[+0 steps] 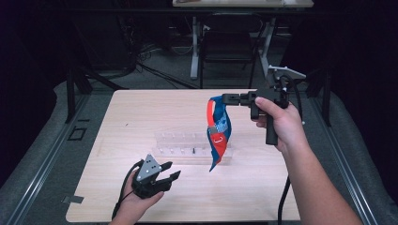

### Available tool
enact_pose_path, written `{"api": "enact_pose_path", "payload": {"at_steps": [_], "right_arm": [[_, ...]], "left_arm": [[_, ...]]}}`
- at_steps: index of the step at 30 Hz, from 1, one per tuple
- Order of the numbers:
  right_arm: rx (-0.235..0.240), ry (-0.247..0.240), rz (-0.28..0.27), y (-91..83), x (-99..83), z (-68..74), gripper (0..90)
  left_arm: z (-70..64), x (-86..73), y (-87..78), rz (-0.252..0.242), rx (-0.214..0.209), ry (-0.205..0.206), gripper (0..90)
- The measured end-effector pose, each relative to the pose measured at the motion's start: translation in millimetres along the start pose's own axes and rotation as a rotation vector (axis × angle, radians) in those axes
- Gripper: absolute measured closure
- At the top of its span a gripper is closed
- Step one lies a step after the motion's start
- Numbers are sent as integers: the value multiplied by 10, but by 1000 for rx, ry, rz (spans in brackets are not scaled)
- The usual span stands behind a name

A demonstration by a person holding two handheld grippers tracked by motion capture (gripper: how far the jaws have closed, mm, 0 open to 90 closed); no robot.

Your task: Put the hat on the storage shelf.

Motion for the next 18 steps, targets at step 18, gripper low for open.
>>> {"api": "enact_pose_path", "payload": {"at_steps": [18], "right_arm": [[-4,15,-9,189,137,-22,900]], "left_arm": [[-442,433,106,-57,-80,67,598]]}}
Point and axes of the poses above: each handheld gripper's, and its own axes: y roughly forward along the jaws, x roughly out of its top, z roughly to its left, the point moved 10 cm from there along y, roughly forward along the jaws, and after that the axes turned 9 degrees about z, right-handed, at the moved point
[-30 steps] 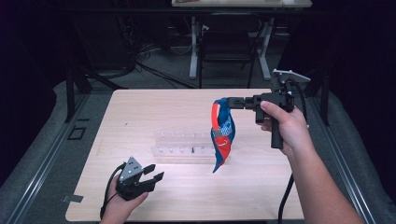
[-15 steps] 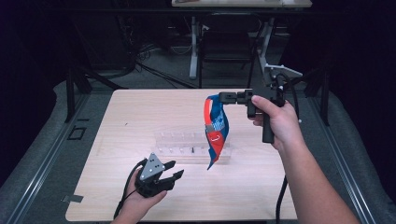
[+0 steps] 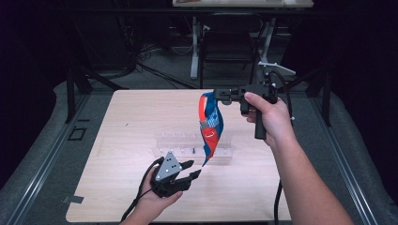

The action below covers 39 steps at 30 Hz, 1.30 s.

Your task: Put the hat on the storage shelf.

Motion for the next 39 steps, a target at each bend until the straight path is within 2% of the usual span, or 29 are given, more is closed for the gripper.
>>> {"api": "enact_pose_path", "payload": {"at_steps": [7,18,25,28,33,36,39], "right_arm": [[6,2,-15,4,26,3,900],[4,4,-21,8,26,-19,900],[-1,-2,-9,23,11,-26,900],[5,-6,-8,51,9,-17,900],[6,-4,-3,82,4,-16,900],[7,-1,-2,100,4,-19,900],[9,0,0,115,-4,-36,900]], "left_arm": [[-38,63,131,5,-2,-3,636],[-37,159,307,16,25,8,737],[16,150,314,24,52,18,804],[62,144,300,28,84,32,858],[137,126,260,38,109,42,877],[213,118,234,47,141,49,882],[267,121,207,42,146,43,883]]}}
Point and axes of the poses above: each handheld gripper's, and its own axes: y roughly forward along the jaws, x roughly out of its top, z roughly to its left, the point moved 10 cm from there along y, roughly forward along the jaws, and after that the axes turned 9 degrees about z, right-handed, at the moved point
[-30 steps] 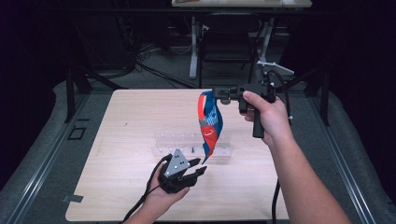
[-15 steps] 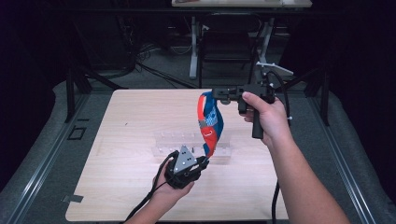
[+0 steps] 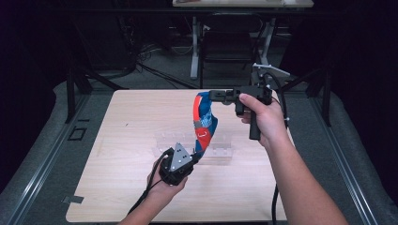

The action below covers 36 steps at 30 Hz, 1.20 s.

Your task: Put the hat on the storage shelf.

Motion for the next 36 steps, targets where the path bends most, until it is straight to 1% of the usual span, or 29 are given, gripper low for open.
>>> {"api": "enact_pose_path", "payload": {"at_steps": [1,2,6,11,13,15,16,18,21,24,25,26,33,36], "right_arm": [[1,3,-4,5,3,-2,900],[3,3,0,8,-1,-11,900],[5,7,-4,29,-4,-46,900],[9,21,-6,60,-5,-91,900],[-2,17,-2,65,-10,-115,900],[-3,28,-8,85,-2,-132,900],[-8,26,3,98,-9,-160,900],[-9,31,-1,109,-3,-171,900],[-21,32,6,138,-10,-216,900],[-23,41,8,170,-7,-253,900],[-32,44,16,184,-12,-290,900],[-32,50,12,195,-9,-305,900],[-50,53,19,212,-12,-368,900],[-57,52,20,224,-14,-376,900]], "left_arm": [[24,2,-8,-2,1,-4,883],[48,1,-14,0,6,3,884],[131,3,-42,-5,11,-15,884],[220,-19,-62,-1,25,-18,885],[249,-30,-65,3,34,-20,885],[268,-42,-63,6,37,-21,885],[278,-46,-60,3,40,-20,885],[301,-71,-44,8,40,-28,885],[338,-111,-22,12,48,-30,885],[358,-143,3,17,52,-36,885],[364,-154,11,21,51,-37,885],[367,-162,21,23,51,-40,886],[373,-196,75,15,37,-62,885],[383,-221,105,16,43,-68,885]]}}
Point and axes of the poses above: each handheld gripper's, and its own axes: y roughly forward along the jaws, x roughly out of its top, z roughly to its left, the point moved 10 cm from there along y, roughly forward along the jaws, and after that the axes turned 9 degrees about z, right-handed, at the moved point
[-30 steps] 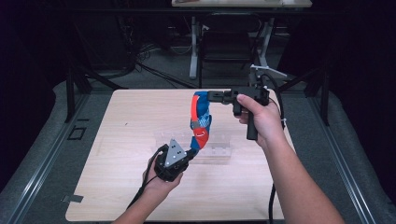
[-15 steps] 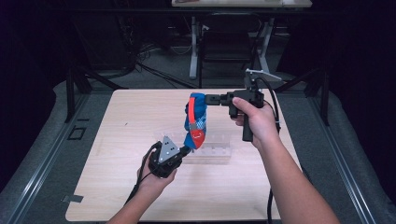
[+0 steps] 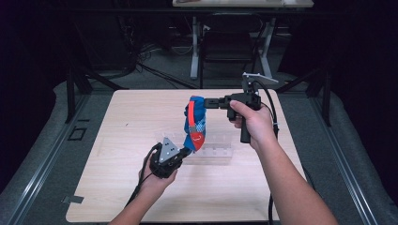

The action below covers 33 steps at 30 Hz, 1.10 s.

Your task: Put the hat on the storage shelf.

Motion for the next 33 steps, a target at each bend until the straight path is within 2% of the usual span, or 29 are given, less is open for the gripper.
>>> {"api": "enact_pose_path", "payload": {"at_steps": [3,16,19,24,28,33], "right_arm": [[-23,-2,2,32,-4,-25,900],[-50,20,-3,117,-2,-197,900],[-83,9,-4,126,-6,-241,900],[-97,4,-3,143,-10,-257,894],[-93,-9,-2,142,-22,-234,886],[-107,-24,-4,120,-37,-220,863]], "left_arm": [[9,-49,33,8,0,-7,885],[26,-151,127,21,-1,-40,885],[22,-178,150,22,1,-47,885],[38,-218,171,33,-6,-52,884],[53,-236,193,28,-17,-78,884],[59,-248,202,29,-19,-87,884]]}}
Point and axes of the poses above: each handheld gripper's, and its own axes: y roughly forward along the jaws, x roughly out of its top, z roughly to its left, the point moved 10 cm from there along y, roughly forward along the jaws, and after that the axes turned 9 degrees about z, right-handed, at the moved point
